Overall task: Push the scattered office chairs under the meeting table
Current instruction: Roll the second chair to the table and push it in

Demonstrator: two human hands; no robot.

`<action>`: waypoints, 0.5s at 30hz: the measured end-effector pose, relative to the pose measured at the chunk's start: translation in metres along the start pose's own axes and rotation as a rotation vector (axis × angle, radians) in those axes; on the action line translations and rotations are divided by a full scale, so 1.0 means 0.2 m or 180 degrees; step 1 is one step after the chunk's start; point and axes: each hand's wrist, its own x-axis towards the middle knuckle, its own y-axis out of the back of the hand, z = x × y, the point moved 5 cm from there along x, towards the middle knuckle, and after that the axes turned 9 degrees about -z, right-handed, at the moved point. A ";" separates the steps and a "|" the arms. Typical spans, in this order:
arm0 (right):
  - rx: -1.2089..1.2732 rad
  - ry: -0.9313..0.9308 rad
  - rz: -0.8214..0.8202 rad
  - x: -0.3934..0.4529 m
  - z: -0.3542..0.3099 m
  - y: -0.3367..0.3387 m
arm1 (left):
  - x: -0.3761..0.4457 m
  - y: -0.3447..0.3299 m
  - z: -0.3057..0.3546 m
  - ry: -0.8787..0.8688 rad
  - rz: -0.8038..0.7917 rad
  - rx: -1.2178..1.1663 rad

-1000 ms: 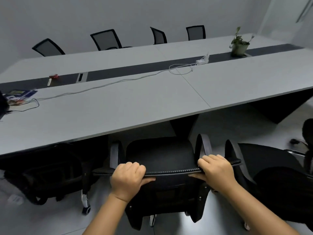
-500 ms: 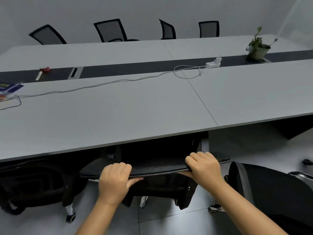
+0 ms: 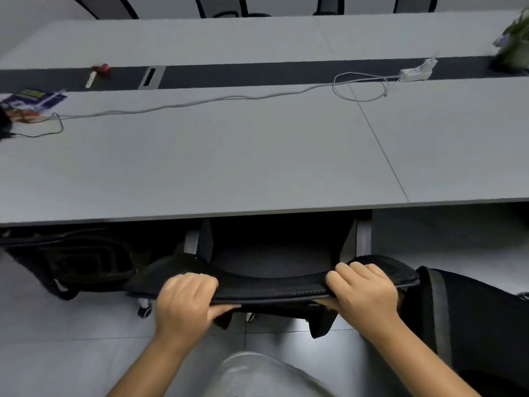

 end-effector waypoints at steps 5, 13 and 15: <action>0.0020 0.0020 0.0045 0.18 0.00 -0.01 | 0.16 0.00 -0.13 -0.0207 -0.0095 0.0218; 0.0052 -0.0165 -0.0166 0.27 0.29 -0.14 | 0.46 -0.13 -0.03 -0.0303 -0.0144 0.0285; 0.0106 -0.0358 -0.0247 0.24 0.40 -0.17 | 0.57 -0.18 0.04 -0.0500 -0.0107 0.0216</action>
